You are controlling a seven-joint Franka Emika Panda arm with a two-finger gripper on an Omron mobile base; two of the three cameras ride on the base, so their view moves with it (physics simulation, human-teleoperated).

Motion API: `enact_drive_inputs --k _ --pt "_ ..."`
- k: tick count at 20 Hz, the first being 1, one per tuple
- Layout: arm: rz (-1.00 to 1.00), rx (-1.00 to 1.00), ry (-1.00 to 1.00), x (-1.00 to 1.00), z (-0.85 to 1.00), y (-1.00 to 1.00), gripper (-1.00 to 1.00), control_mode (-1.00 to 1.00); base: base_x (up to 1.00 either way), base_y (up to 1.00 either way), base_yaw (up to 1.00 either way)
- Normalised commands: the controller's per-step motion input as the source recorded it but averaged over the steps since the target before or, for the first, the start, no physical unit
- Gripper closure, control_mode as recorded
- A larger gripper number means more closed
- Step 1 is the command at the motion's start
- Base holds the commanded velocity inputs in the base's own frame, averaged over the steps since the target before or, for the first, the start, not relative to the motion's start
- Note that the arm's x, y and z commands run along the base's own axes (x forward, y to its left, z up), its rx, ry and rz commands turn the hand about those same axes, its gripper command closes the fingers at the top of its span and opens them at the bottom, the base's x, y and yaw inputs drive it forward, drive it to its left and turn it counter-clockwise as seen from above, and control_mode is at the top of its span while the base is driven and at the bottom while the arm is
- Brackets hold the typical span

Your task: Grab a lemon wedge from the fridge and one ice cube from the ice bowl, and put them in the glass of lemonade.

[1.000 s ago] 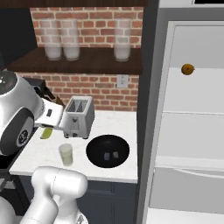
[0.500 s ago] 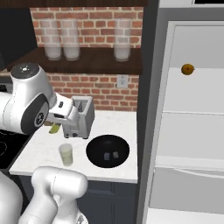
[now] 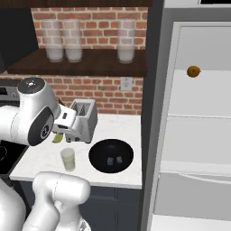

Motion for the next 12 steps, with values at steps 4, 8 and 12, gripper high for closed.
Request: enact_drive_inputs --k 4,8,12 --pt "0.00 0.00 -0.03 0.45 -0.40 0.40 1.00 -1.00 0.00 0.00 0.00" --pt "-0.01 0.00 0.00 0.41 -0.30 0.39 1.00 -1.00 0.00 0.00 0.00" --pt "0.00 -0.04 0.04 0.16 -0.04 0.05 1.00 -1.00 0.00 0.00 0.00"
